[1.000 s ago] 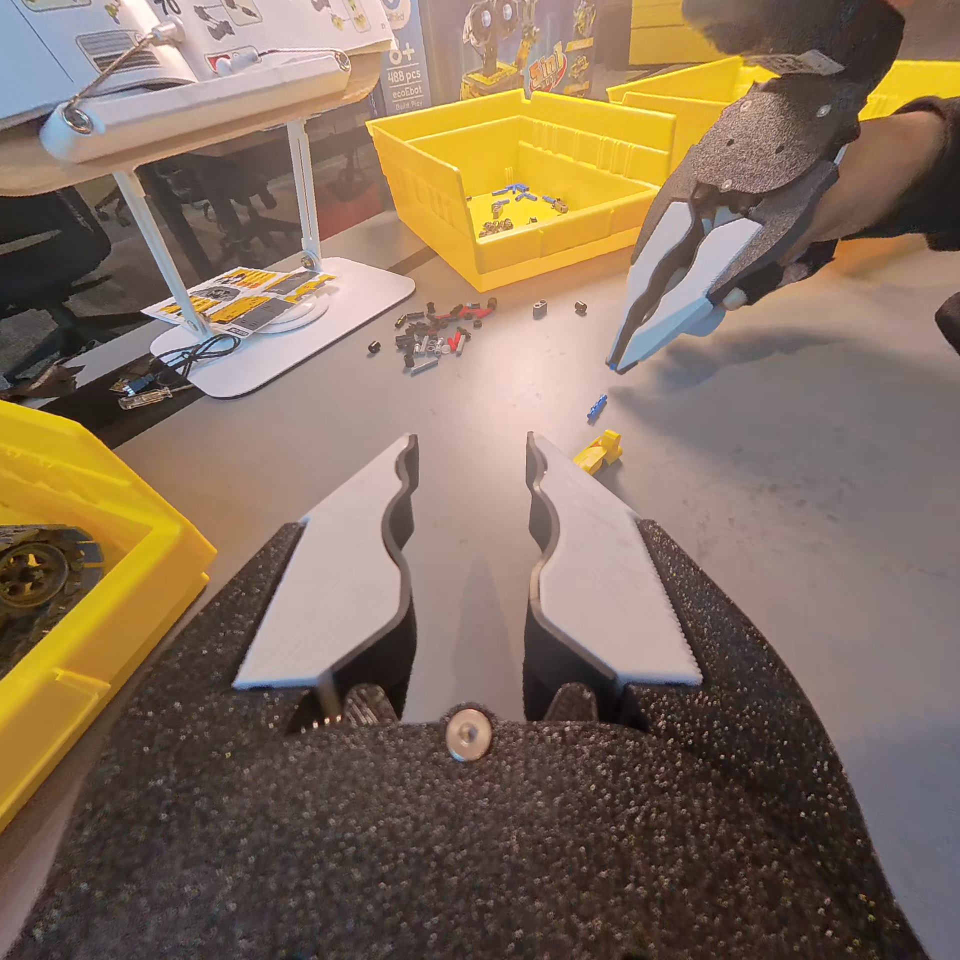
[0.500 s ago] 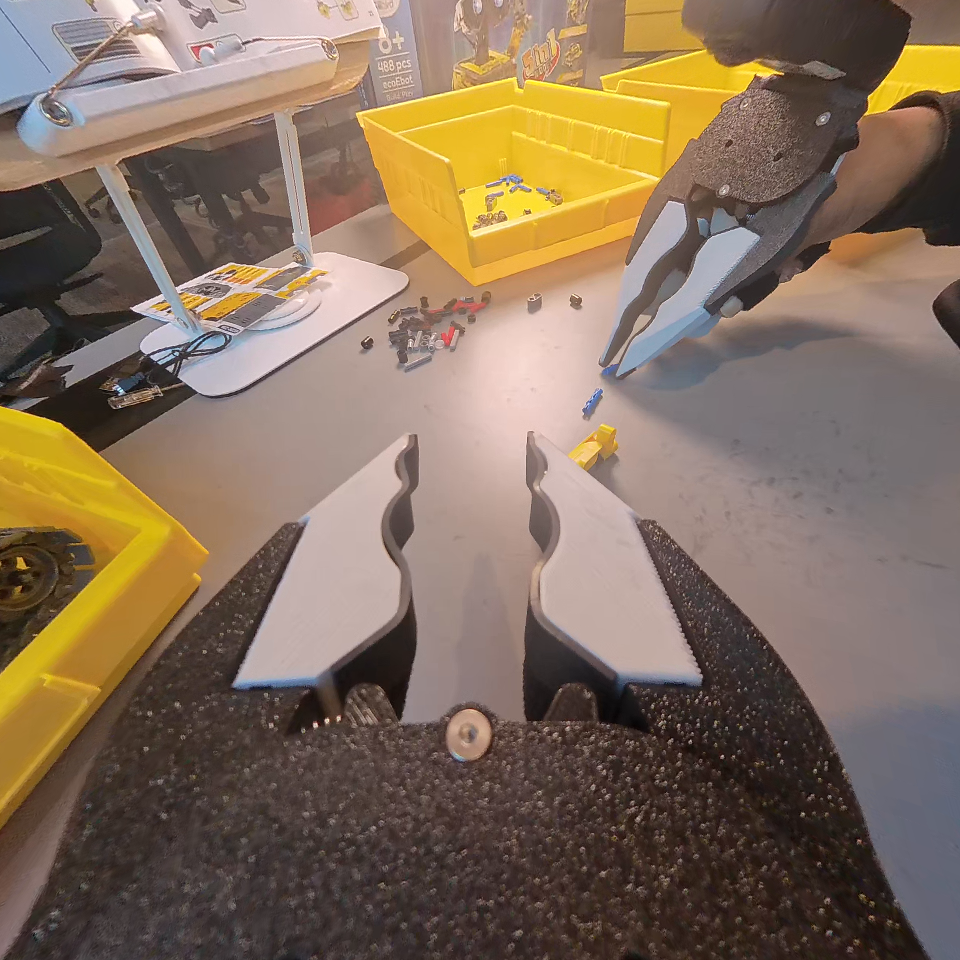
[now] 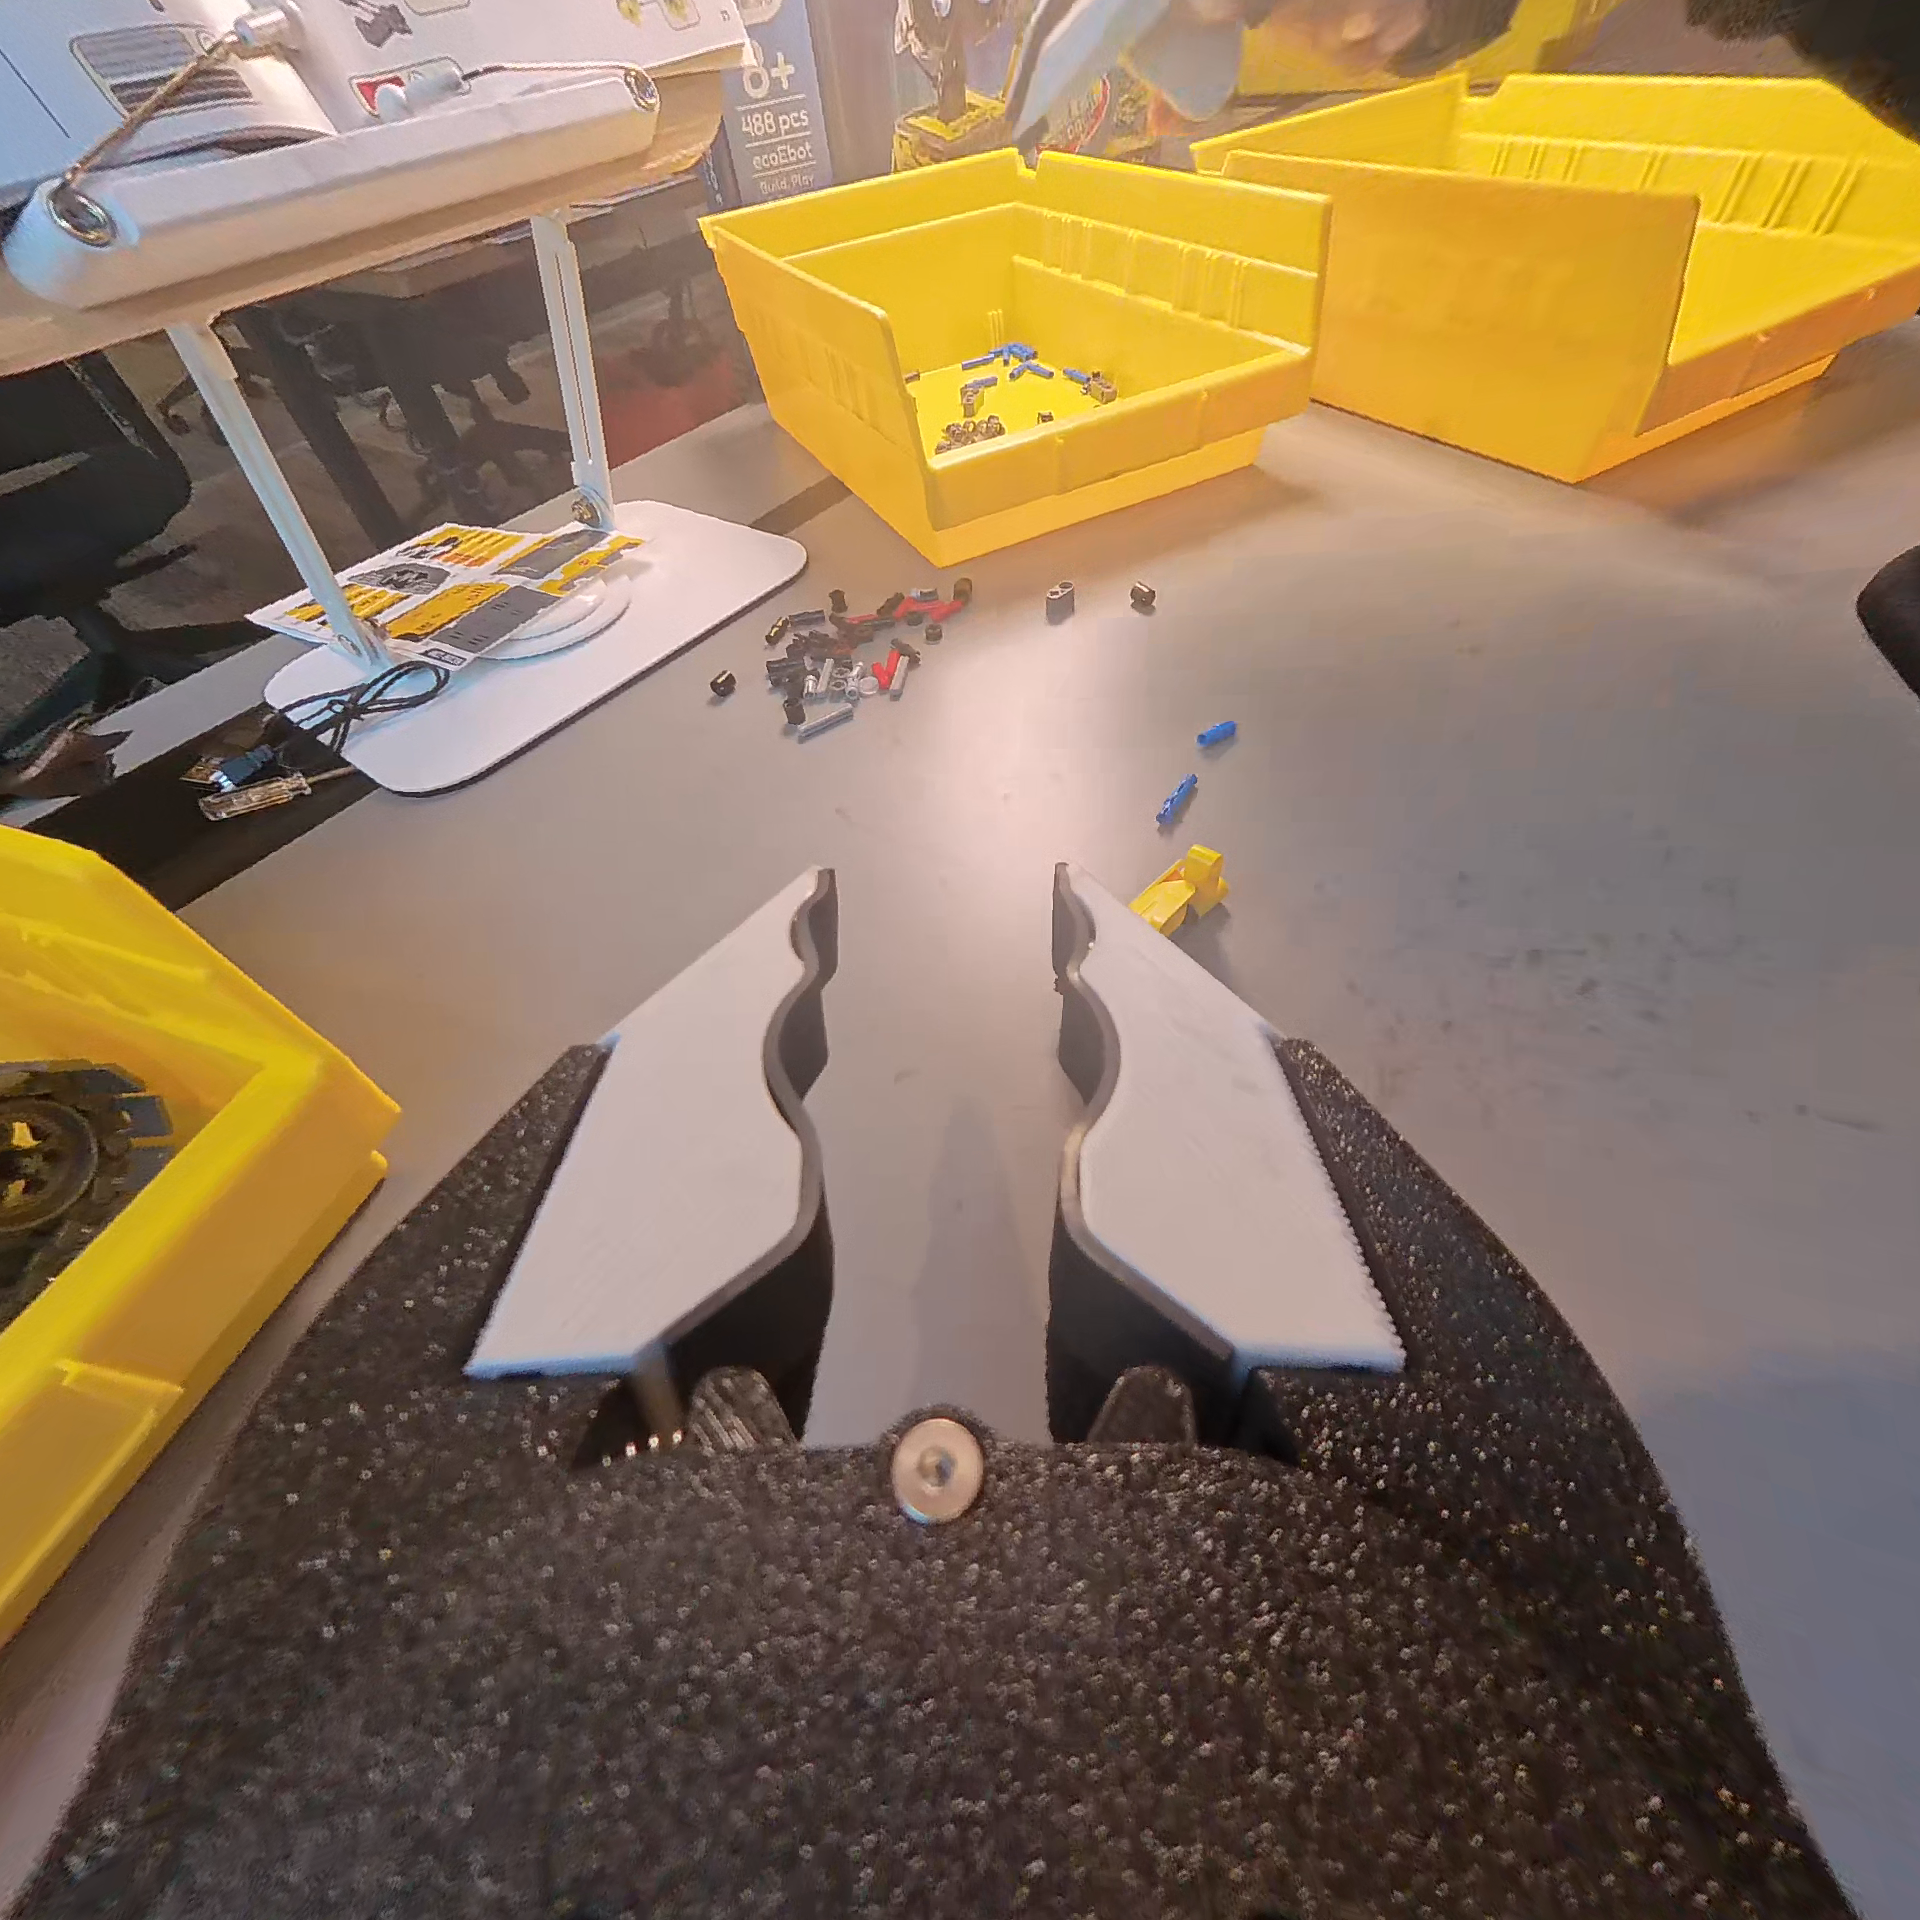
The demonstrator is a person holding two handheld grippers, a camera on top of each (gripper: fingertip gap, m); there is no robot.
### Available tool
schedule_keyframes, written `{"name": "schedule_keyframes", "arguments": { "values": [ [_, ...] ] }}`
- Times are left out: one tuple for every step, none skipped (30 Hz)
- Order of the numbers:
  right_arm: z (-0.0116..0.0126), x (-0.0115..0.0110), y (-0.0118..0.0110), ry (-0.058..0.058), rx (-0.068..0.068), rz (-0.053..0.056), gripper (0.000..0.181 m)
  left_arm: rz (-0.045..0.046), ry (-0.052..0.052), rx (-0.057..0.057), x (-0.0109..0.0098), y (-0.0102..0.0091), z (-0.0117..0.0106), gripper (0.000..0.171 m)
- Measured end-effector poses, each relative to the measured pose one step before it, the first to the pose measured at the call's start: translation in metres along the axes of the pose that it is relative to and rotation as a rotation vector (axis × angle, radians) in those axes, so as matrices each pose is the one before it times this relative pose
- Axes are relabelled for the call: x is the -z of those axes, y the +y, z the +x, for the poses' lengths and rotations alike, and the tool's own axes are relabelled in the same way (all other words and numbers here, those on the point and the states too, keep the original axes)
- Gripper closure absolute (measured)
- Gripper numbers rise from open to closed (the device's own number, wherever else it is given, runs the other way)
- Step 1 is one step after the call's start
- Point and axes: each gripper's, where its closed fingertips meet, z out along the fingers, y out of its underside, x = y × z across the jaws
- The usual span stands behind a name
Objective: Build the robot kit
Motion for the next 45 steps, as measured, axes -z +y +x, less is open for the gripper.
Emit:
{"name": "schedule_keyframes", "arguments": {
  "values": [
    [0.02054,-0.00771,0.00612,0.0264,-0.0055,-0.0455,0.165,0.00125,-0.0016,0.0016,0.00039,-0.00018,-0.00057,0.131],
    [0.01558,-0.00932,0.0081,0.0012,-0.0063,-0.0551,0.165,0.00128,-0.0016,0.0019,0.00044,-0.00007,-0.0005,0.131],
    [0.01246,-0.0099,0.00945,-0.0096,-0.0032,-0.06,0.165,0.00063,-0.0019,0.0012,0.00031,-0.00003,-0.00068,0.131],
    [0.01235,-0.00981,0.0105,-0.0001,0.0005,-0.0674,0.165,0.00021,-0.0018,0.0007,0.00034,0.00003,-0.0007,0.131],
    [0.01055,-0.0094,0.01038,0.0012,0.0108,-0.0683,0.165,0.00008,-0.0009,0.0015,0.00008,0.00017,-0.0005,0.131],
    [0.00677,-0.00858,0.01026,-0.0115,0.0234,-0.0696,0.165,-0.00039,0.0001,0.0027,-0.00002,0.00033,-0.00053,0.131],
    [0.00542,-0.00753,0.00961,-0.0096,0.0247,-0.0669,0.165,-0.00138,0.0007,0.0031,-0.00025,0.00068,-0.00039,0.131],
    [0.00541,-0.00663,0.0085,-0.0011,0.0239,-0.0637,0.165,-0.00226,0.0009,0.0029,-0.00031,0.00087,-0.00041,0.131],
    [0.00487,-0.00557,0.00683,0.003,0.0282,-0.0543,0.165,-0.00229,0.0011,0.0027,-0.00038,0.00083,-0.00023,0.131],
    [0.00646,-0.00406,0.00422,0.0174,0.0234,-0.0401,0.165,-0.00196,0.0013,0.003,-0.00037,0.0008,-0.00027,0.131],
    [0.0073,-0.00267,0.00237,0.0208,0.0143,-0.0281,0.164,-0.00145,0.0016,0.0031,-0.00037,0.00063,-0.00023,0.131],
    [0.00682,-0.00184,0.00127,0.0137,0.0007,-0.0201,0.164,-0.00109,0.0017,0.0032,-0.00032,0.00049,-0.00009,0.131],
    [0.00663,-0.00185,0.00085,0.0083,-0.011,-0.0156,0.164,-0.00129,0.0022,0.0032,-0.00031,0.00051,-0.00001,0.131],
    [0.00675,-0.00192,0.00047,0.009,-0.0131,-0.0126,0.164,-0.00151,0.0027,0.0028,-0.00037,0.0005,0.0002,0.131],
    [0.00644,-0.00234,0.00029,0.0093,-0.0082,-0.0116,0.164,-0.00202,0.0023,0.0013,-0.00054,0.00049,0.00026,0.131],
    [0.00669,-0.00242,0.00079,0.0127,-0.0042,-0.0141,0.164,-0.0026,0.0009,-0.0009,-0.00038,0.00049,0.00016,0.131],
    [0.00762,-0.00258,0.00093,0.0197,-0.0046,-0.0155,0.164,-0.00146,-0.0007,-0.0025,-0.00018,0.00019,0.00005,0.131],
    [0.00751,-0.00245,0.00087,0.0203,-0.004,-0.014,0.164,-0.00052,-0.0011,-0.0023,0.00004,0.00006,-0.00009,0.131],
    [0.00618,-0.00239,0.00054,0.0148,0.0009,-0.0116,0.164,-0.00079,-0.0008,-0.0014,0.00016,0.00024,-0.00002,0.131],
    [0.00579,-0.00235,-0.00012,0.0167,0.0069,-0.0068,0.164,-0.00023,-0.0004,-0.0003,0.00014,0.00008,-0.00011,0.131],
    [0.00518,-0.0022,-0.00088,0.0173,0.012,-0.002,0.164,0.00007,0.0003,0.0008,0.00012,0.00005,-0.00018,0.131],
    [0.00397,-0.00196,-0.00116,0.0143,0.0124,0.0007,0.165,-0.00007,0.0006,0.0017,0.00008,0.00007,-0.0002,0.131],
    [0.00311,-0.00194,-0.00204,0.0116,0.0073,0.0051,0.167,0.00034,0.001,0.002,0.00008,-0.00009,-0.00012,0.131],
    [0.00273,-0.00178,-0.00314,0.0116,0.0001,0.0128,0.175,0.0006,0.0015,0.0016,-0.00001,-0.00005,0.0,0.131],
    [0.00152,-0.00179,-0.00499,0.0068,-0.0029,0.0242,0.181,0.00003,0.0014,0.0009,0.00004,0.00002,0.00017,0.131],
    [-0.00019,-0.00186,-0.00595,-0.0012,-0.0078,0.0291,0.181,-0.00104,0.0013,0.0001,-0.0001,0.00009,0.0001,0.131],
    [-0.00133,-0.0022,-0.00658,-0.0049,-0.0138,0.0302,0.181,-0.00147,0.001,-0.0003,-0.00027,0.00018,0.00017,0.131],
    [-0.00177,-0.00239,-0.00667,-0.0052,-0.0142,0.028,0.181,-0.00127,0.0005,-0.0005,-0.00015,0.0002,0.00004,0.131],
    [-0.0018,-0.00271,-0.00625,-0.0027,-0.0138,0.0227,0.181,-0.00102,0.0001,-0.0007,-0.0001,0.00008,0.0001,0.131],
    [-0.00148,-0.00298,-0.00562,-0.0011,-0.0176,0.0162,0.181,-0.00063,-0.0002,-0.0002,-0.00011,0.00014,0.00001,0.131],
    [-0.00092,-0.00356,-0.00447,-0.0015,-0.0297,0.0086,0.179,-0.0003,-0.0004,0.0008,-0.00002,0.00004,-0.00014,0.131],
    [-0.00039,-0.00394,-0.00381,-0.0033,-0.0447,0.0052,0.175,0.00023,-0.0005,0.0016,0.00002,0.0,-0.00027,0.131],
    [0.00066,-0.00368,-0.00254,-0.003,-0.0489,-0.0042,0.173,0.00099,-0.0003,0.0023,0.00013,-0.00015,-0.00025,0.131],
    [0.00173,-0.0032,-0.00293,0.0021,-0.0459,-0.0016,0.17,0.00123,-0.0002,0.0025,0.00016,-0.00005,-0.0004,0.131],
    [-0.00343,-0.00326,-0.00572,-0.0327,-0.0605,0.0247,0.168,0.00105,-0.0006,0.0024,0.00016,-0.00014,-0.00037,0.131],
    [-0.00532,-0.00399,-0.00264,-0.0464,-0.0597,0.005,0.167,0.00133,-0.0003,0.0022,0.00023,-0.00016,-0.00029,0.131],
    [-0.00395,-0.00451,-0.00086,-0.0344,-0.0404,-0.0021,0.163,0.00103,-0.0002,0.0017,0.00012,-0.00016,-0.00027,0.131],
    [-0.00251,-0.00429,-0.00036,-0.0194,-0.0188,0.0014,0.163,-0.0003,-0.0006,0.0006,0.0001,0.00008,-0.00021,0.131],
    [-0.00205,-0.00422,0.00086,-0.0146,-0.0131,-0.0033,0.163,-0.00078,-0.0001,-0.0002,0.00006,0.00022,-0.00012,0.131],
    [-0.00146,-0.00338,0.0012,-0.0129,-0.0208,-0.0032,0.167,0.00012,0.0003,0.0002,0.00007,0.00002,-0.00012,0.131],
    [-0.0024,-0.00071,-0.0011,-0.0224,-0.0248,0.0096,0.175,0.00031,0.0003,0.0009,0.00005,-0.00012,0.0,0.131],
    [-0.00297,0.00014,0.00159,-0.0249,-0.0149,-0.0083,0.181,-0.00009,0.0006,0.001,0.0,0.00002,-0.00008,0.131],
    [-0.00282,0.00125,0.00269,-0.0212,-0.0037,-0.0153,0.181,-0.00014,0.0013,0.0006,-0.00003,0.00001,0.00009,0.131],
    [-0.0028,0.00203,0.00436,-0.0206,0.0006,-0.0261,0.181,-0.00047,0.0017,-0.0002,0.0,0.00016,0.00023,0.131],
    [-0.00306,0.00255,0.00545,-0.0227,0.0014,-0.0306,0.181,-0.00102,0.0022,-0.0015,-0.00014,0.00006,0.00043,0.131]
  ]
}}
